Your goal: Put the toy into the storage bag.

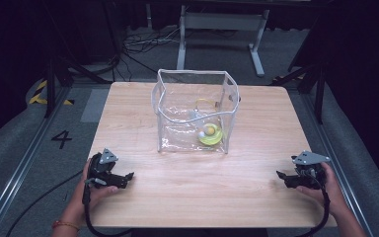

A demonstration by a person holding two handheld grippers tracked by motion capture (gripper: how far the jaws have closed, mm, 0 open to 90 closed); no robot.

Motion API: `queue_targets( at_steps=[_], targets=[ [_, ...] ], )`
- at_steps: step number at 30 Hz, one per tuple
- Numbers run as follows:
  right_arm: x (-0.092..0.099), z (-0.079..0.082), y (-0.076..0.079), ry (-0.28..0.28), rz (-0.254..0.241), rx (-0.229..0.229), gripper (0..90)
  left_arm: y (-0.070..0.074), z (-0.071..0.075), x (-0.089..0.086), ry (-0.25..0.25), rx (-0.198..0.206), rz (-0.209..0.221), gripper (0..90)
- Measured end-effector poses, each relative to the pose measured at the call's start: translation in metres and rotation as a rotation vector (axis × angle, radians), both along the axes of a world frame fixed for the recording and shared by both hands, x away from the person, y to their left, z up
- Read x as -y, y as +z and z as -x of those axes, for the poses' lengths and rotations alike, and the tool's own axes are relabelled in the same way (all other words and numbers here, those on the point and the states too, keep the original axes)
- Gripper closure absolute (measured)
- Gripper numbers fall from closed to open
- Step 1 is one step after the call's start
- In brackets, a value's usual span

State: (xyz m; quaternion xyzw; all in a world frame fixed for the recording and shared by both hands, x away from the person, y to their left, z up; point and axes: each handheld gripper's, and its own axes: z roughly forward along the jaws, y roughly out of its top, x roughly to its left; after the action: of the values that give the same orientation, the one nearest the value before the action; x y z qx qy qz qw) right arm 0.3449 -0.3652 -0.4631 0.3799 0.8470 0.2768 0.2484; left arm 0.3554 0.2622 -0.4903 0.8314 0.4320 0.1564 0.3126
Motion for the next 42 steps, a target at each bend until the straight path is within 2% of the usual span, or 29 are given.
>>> queue_targets(
  at_steps=[5, 8, 11, 14, 15, 18, 20, 42],
  targets=[
    [0.008, 0.006, -0.01, -0.03, -0.039, -0.012, 19.2, 0.0, 0.0, 0.0, 0.0, 0.0, 0.001, 0.5],
    [0.012, 0.009, -0.017, -0.046, -0.079, -0.024, 19.0, 0.0, 0.0, 0.0, 0.0, 0.0, 0.0, 0.5],
    [0.014, 0.011, -0.019, -0.065, -0.088, -0.017, 19.0, 0.0, 0.0, 0.0, 0.0, 0.0, 0.001, 0.5],
    [0.019, 0.015, -0.026, -0.089, -0.137, -0.02, 18.2, 0.0, 0.0, 0.0, 0.0, 0.0, 0.0, 0.5],
    [0.019, 0.015, -0.026, -0.089, -0.137, -0.02, 18.2, 0.0, 0.0, 0.0, -0.002, 0.0, 0.003, 0.5],
    [0.025, 0.017, -0.03, -0.108, -0.193, -0.022, 16.2, 0.0, 0.0, 0.0, -0.006, -0.005, 0.008, 0.2],
    [0.028, 0.015, -0.031, -0.132, -0.227, -0.052, 15.1, 0.0, -0.001, 0.0, -0.009, -0.005, 0.008, 0.2],
    [0.027, 0.015, -0.032, -0.158, -0.228, -0.055, 12.7, 0.0, -0.001, -0.001, -0.013, -0.004, 0.007, 0.1]
  ],
)
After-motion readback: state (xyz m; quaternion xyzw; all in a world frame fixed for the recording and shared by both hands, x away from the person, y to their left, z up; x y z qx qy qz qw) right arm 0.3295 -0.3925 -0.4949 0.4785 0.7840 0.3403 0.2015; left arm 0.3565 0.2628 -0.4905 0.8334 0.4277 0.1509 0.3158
